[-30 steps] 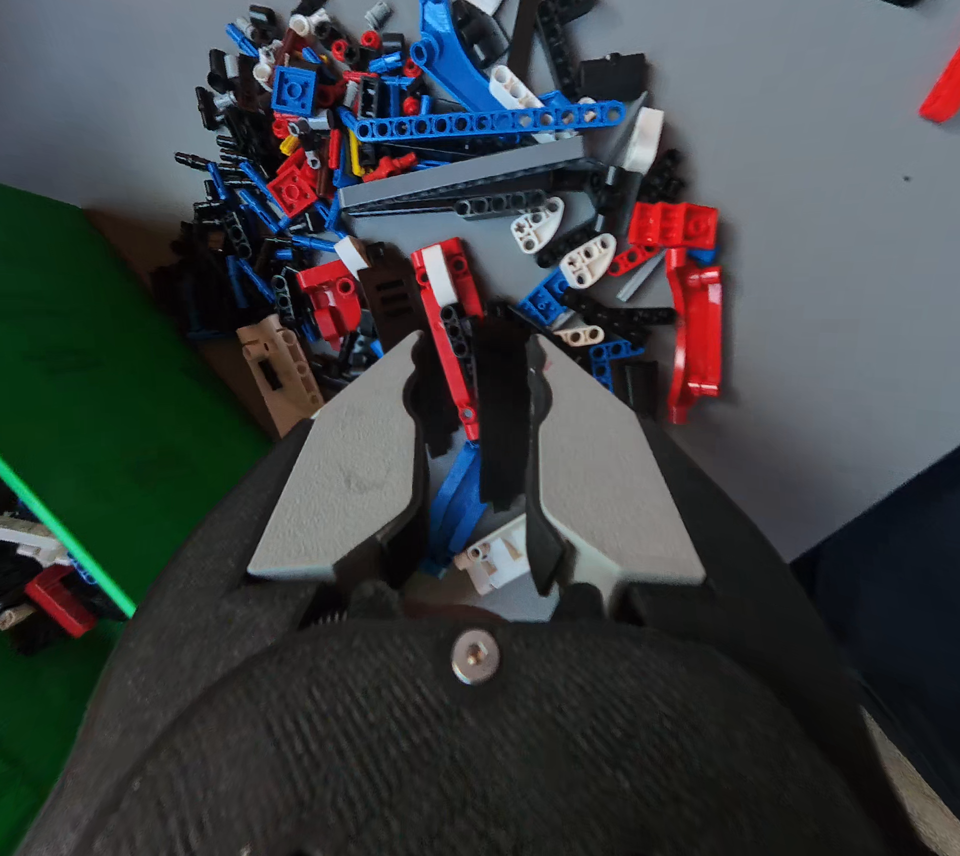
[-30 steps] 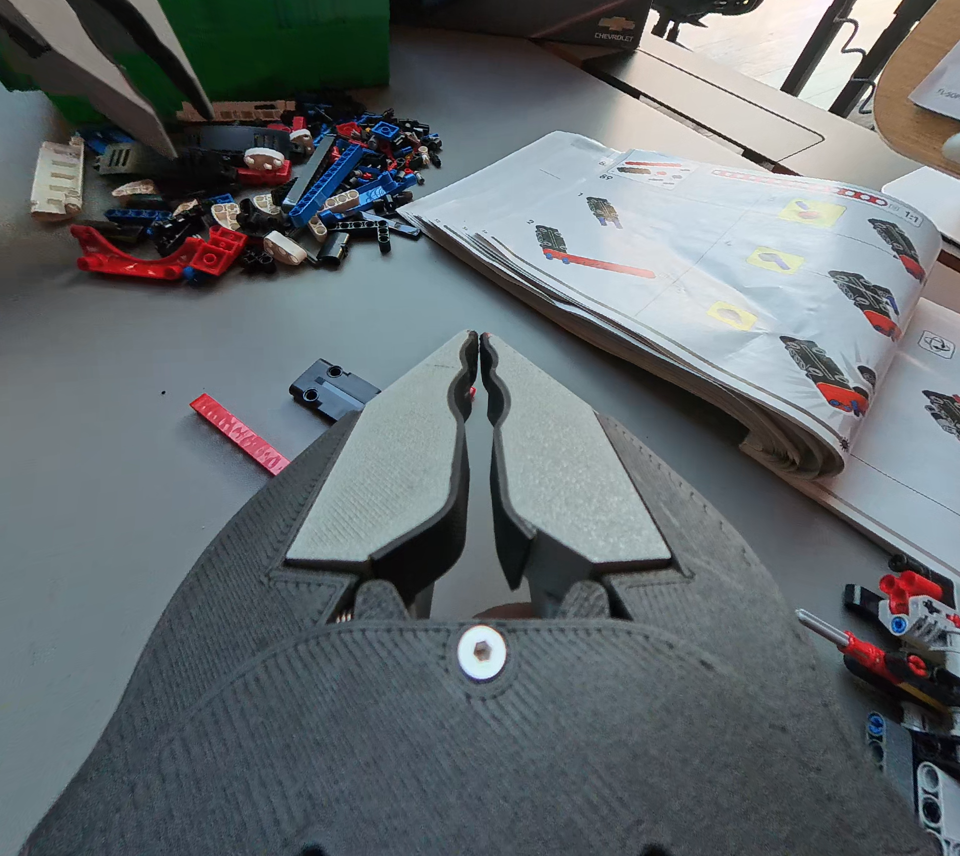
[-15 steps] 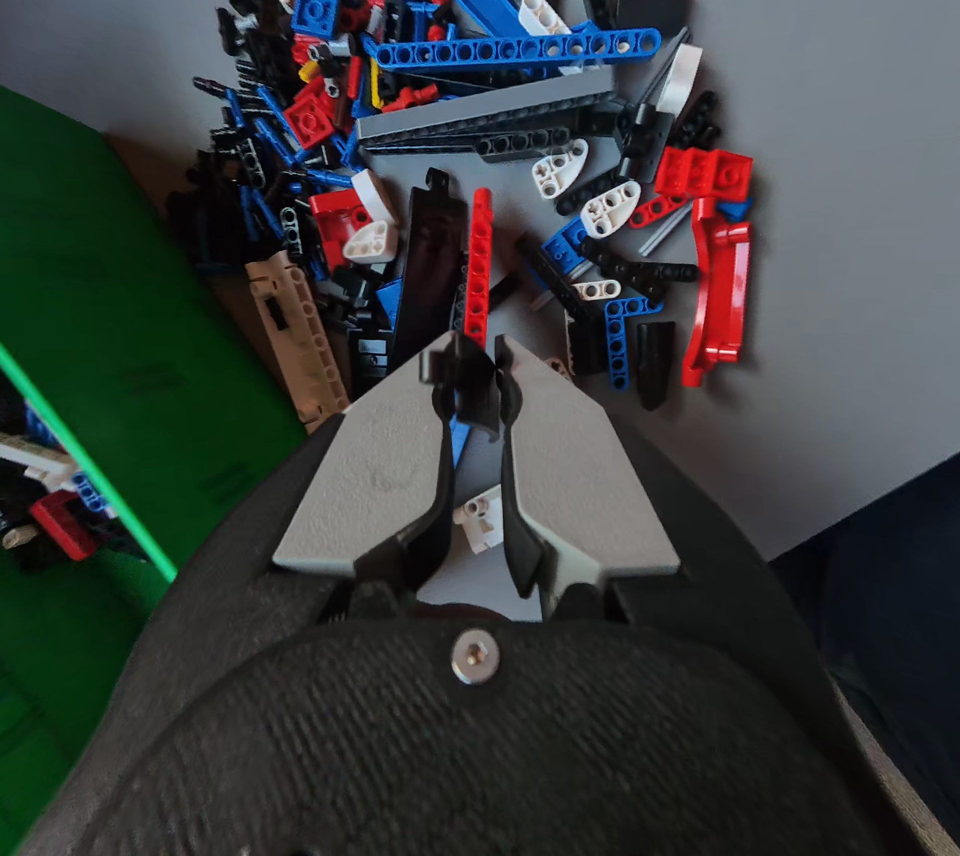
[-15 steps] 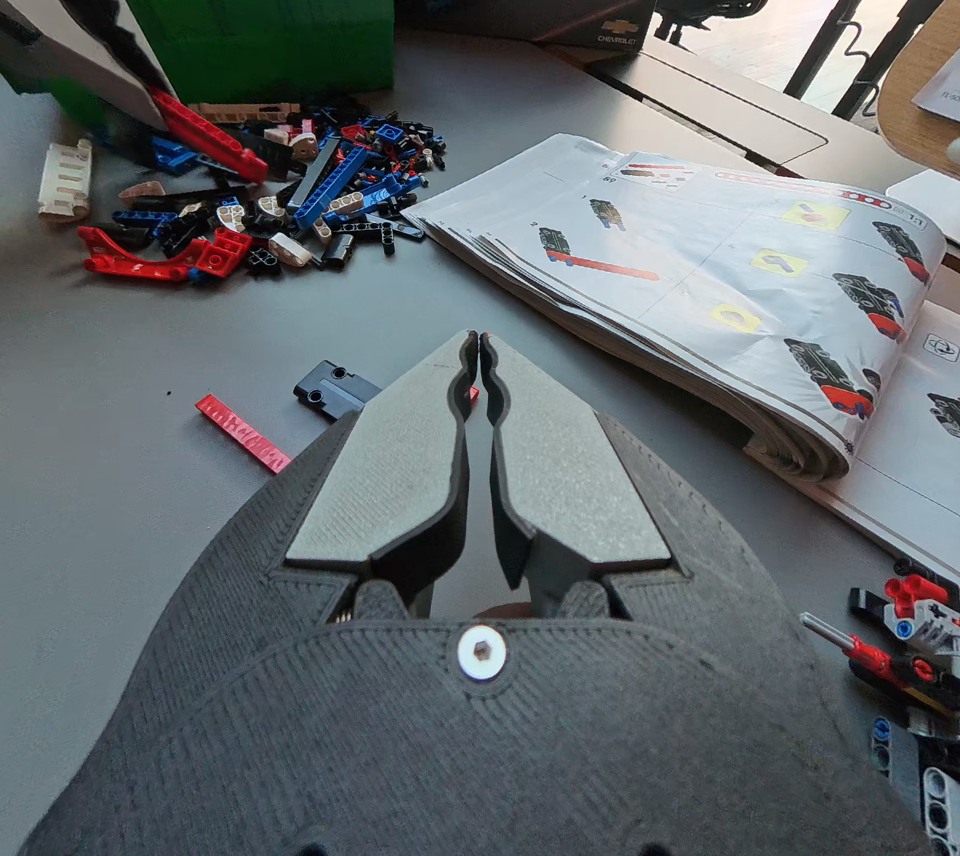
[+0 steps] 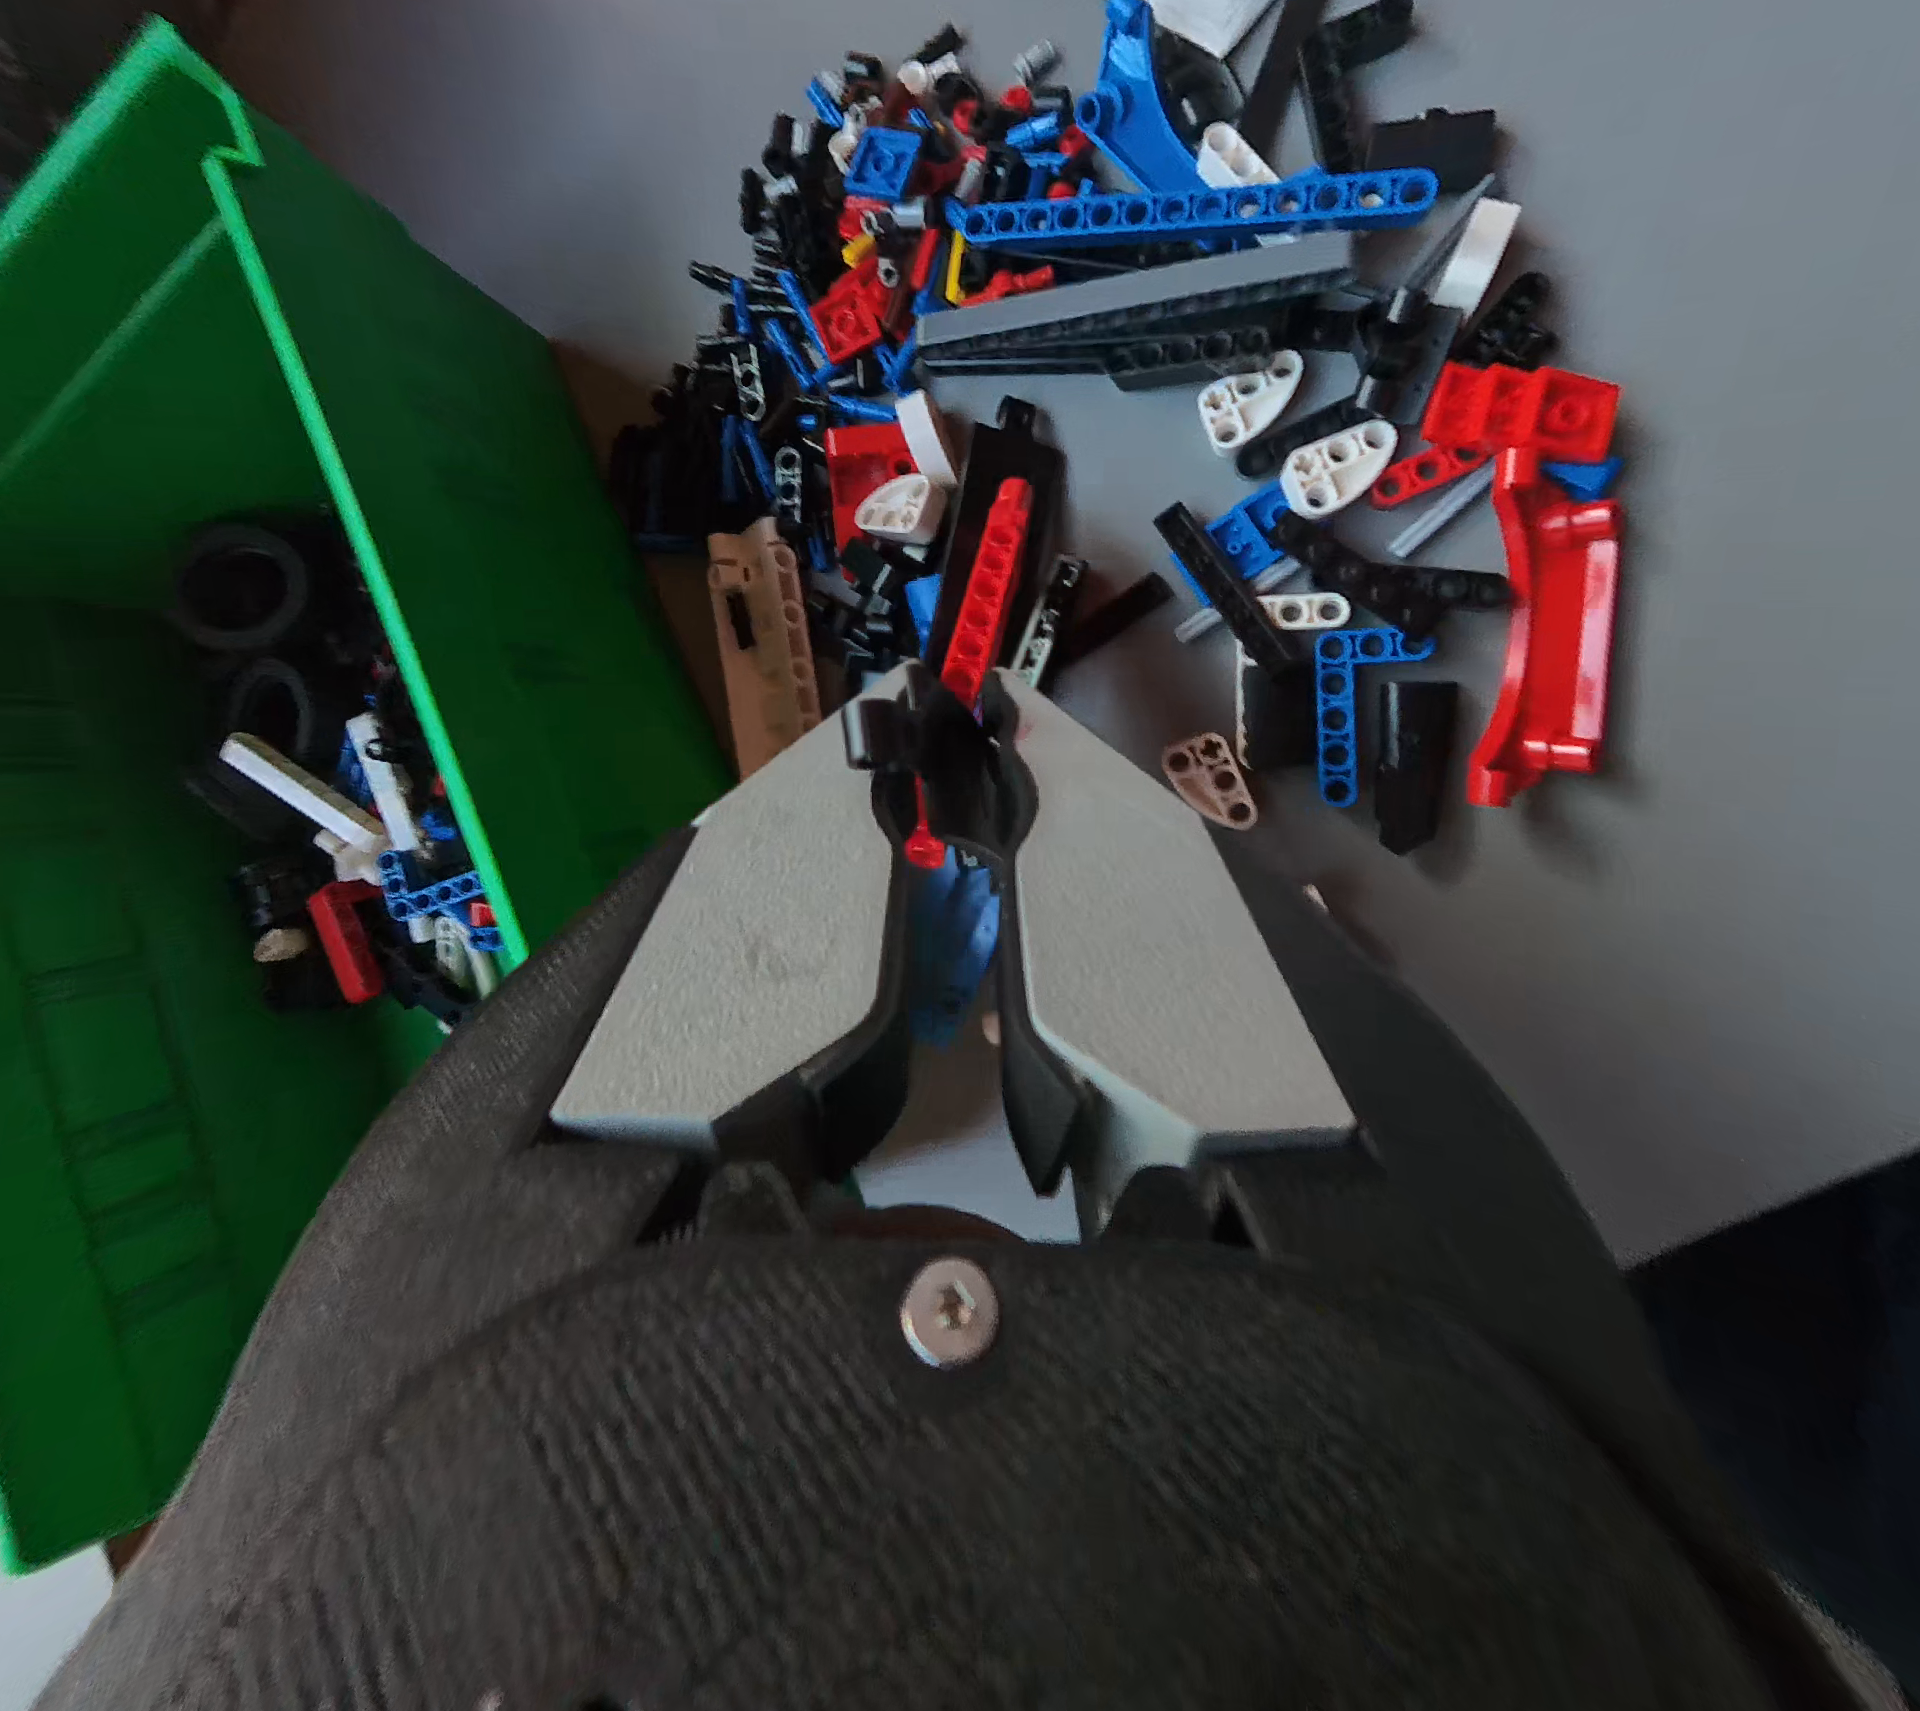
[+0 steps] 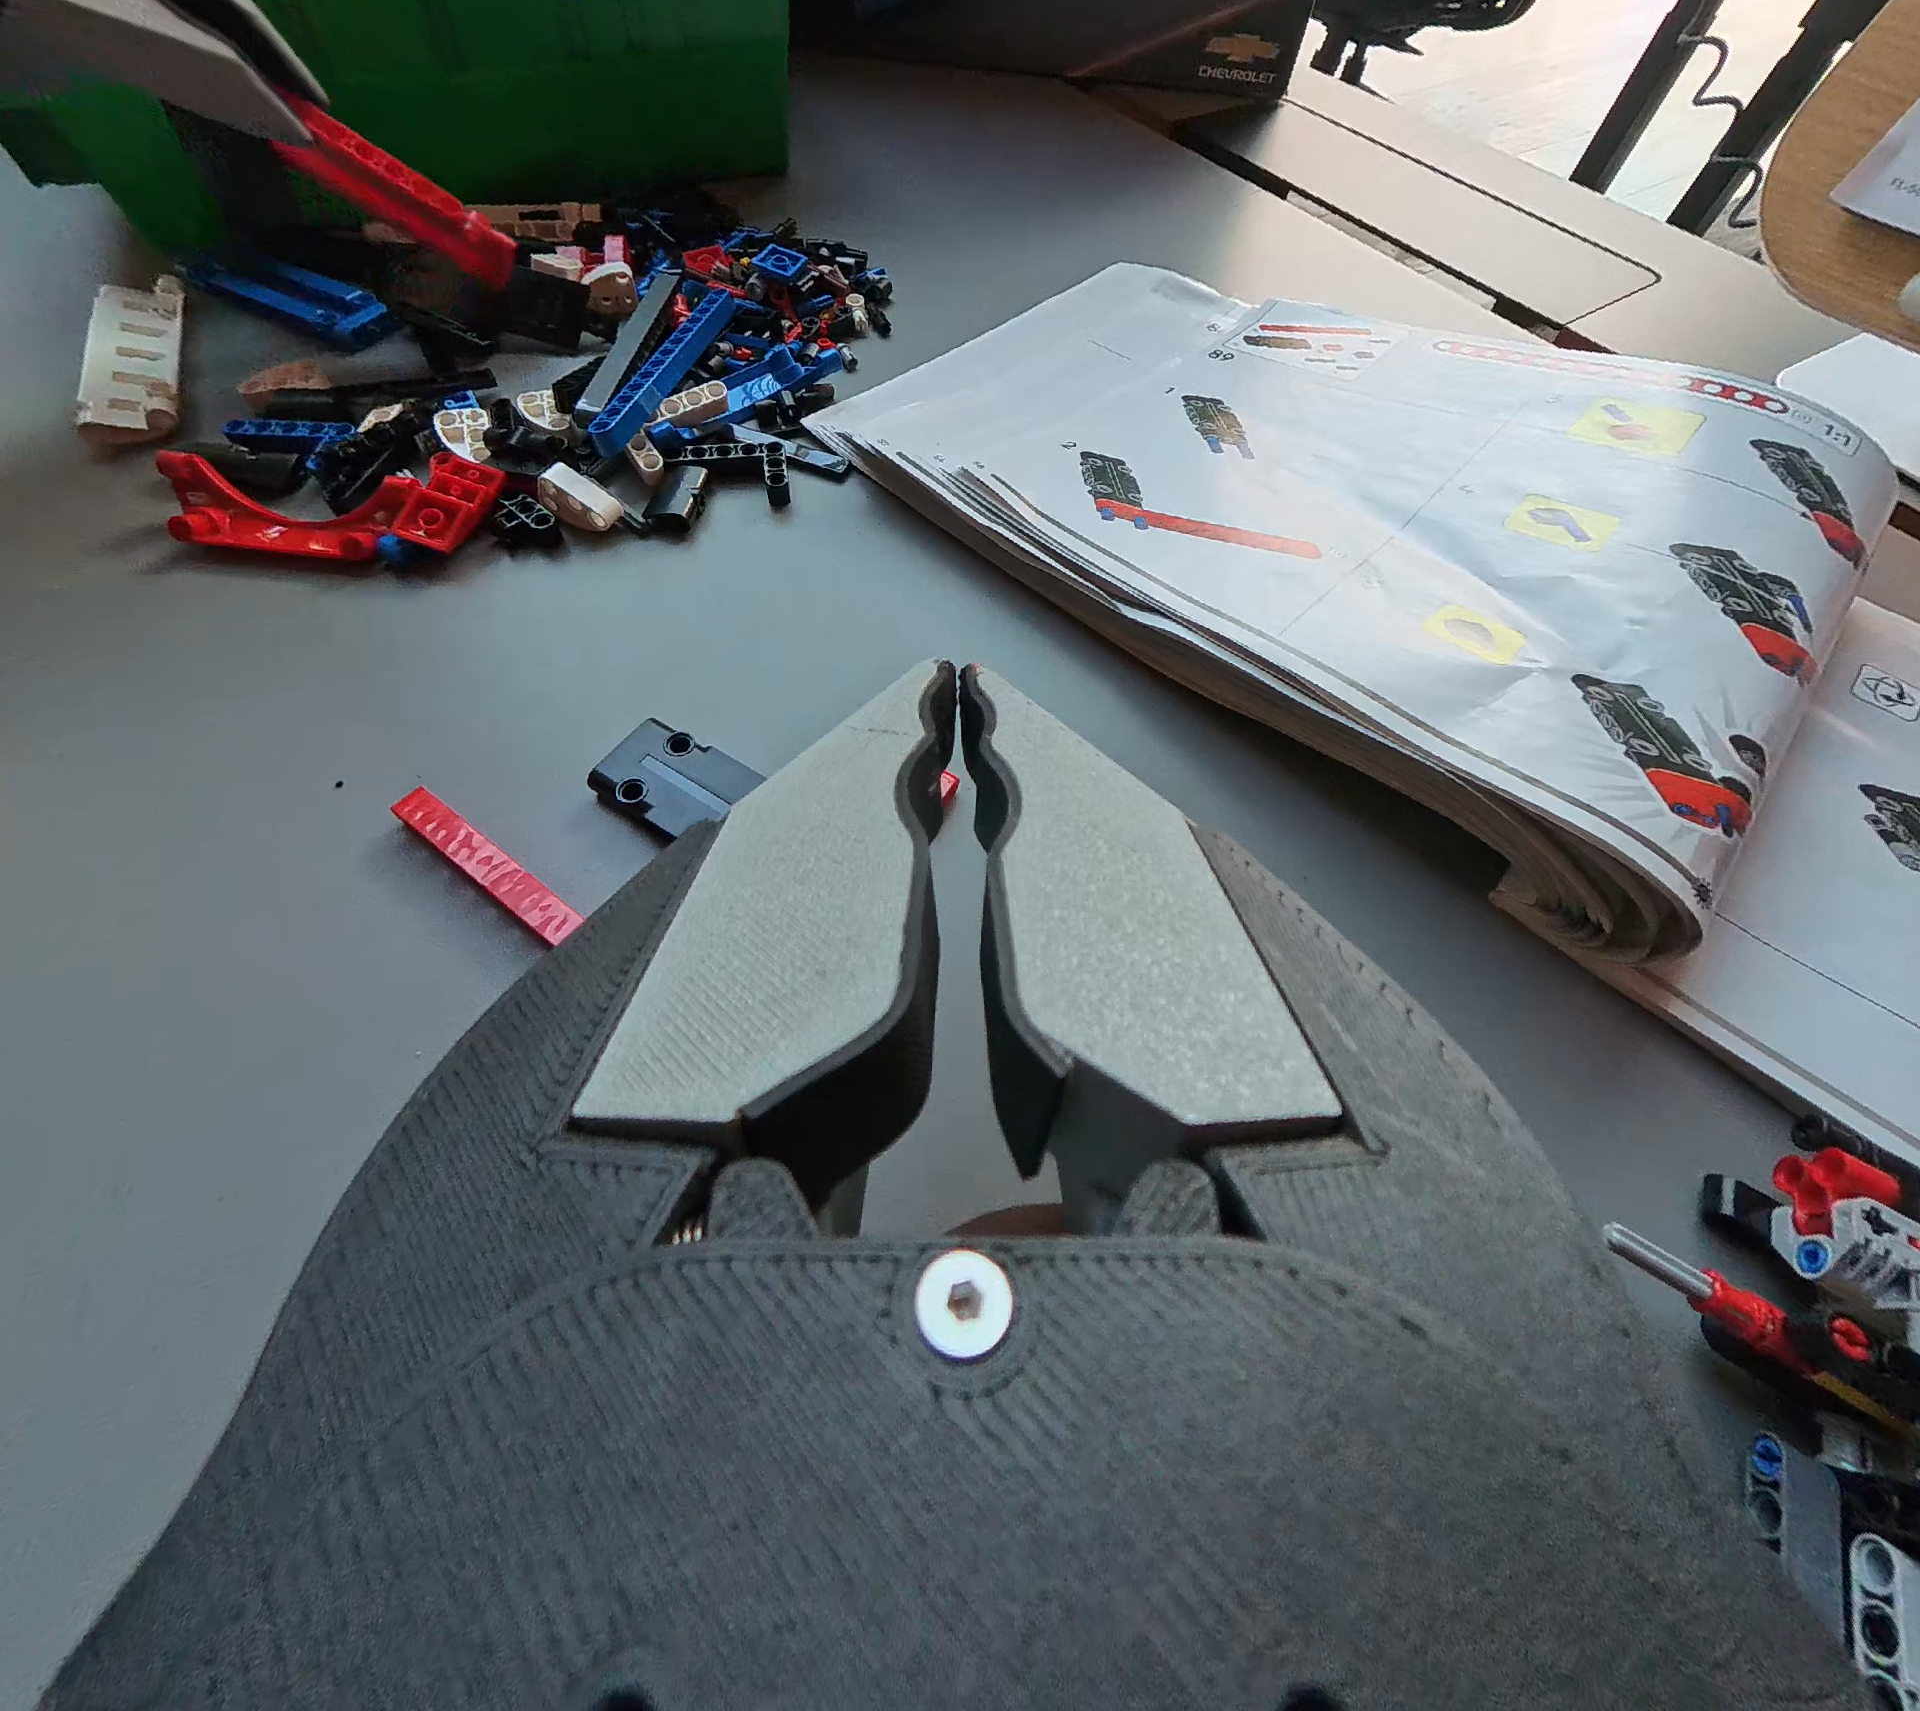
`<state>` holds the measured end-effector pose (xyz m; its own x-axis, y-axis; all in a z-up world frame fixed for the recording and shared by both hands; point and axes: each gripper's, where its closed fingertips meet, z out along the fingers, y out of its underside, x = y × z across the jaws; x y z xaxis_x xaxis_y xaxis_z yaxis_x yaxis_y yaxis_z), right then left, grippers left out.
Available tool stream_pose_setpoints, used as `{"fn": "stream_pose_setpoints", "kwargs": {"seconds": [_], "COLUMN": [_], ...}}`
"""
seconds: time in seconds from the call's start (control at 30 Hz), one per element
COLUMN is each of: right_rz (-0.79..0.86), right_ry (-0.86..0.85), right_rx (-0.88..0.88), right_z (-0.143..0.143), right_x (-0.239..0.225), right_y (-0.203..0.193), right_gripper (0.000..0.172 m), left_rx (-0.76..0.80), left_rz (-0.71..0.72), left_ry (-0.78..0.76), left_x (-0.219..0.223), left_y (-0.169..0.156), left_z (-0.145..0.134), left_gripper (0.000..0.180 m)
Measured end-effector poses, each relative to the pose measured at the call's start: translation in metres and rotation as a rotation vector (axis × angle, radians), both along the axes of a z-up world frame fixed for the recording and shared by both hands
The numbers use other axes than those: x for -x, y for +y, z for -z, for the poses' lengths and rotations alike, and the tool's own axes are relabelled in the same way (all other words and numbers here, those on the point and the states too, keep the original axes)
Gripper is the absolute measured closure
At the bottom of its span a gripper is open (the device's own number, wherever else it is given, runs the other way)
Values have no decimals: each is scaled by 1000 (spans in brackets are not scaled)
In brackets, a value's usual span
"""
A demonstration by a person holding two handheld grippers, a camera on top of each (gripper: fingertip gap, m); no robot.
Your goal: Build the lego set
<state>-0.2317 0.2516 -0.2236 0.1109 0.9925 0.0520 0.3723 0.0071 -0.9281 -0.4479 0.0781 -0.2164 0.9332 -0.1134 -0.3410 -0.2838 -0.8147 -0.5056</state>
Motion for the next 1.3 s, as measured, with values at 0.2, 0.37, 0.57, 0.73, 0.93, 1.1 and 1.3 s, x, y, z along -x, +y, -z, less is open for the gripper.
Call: {"fn": "stream_pose_setpoints", "kwargs": {"seconds": [0.2,0.37,0.57,0.73,0.93,1.1,1.3], "right_rz": [0,0,-10,-8,-8,-9,-7], "right_ry": [-1,4,0,4,5,2,3], "right_rx": [-1,0,-3,-1,5,5,3], "right_z": [0,-1,0,-1,-1,0,0], "right_x": [0,0,1,0,0,1,1], "right_y": [0,0,-3,-2,-2,-2,-2], "right_gripper": [172,172,172,172,172,172,172], "left_rx": [-84,68,101,127,144,68,69], "left_rz": [-27,-20,-3,-20,5,43,255], "left_ry": [65,182,37,-13,-88,-116,-115], "left_x": [7,13,0,3,-9,-17,-49], "left_y": [14,6,5,12,8,16,57], "left_z": [-10,21,43,53,49,19,16], "left_gripper": [172,173,142,136,137,138,140]}}
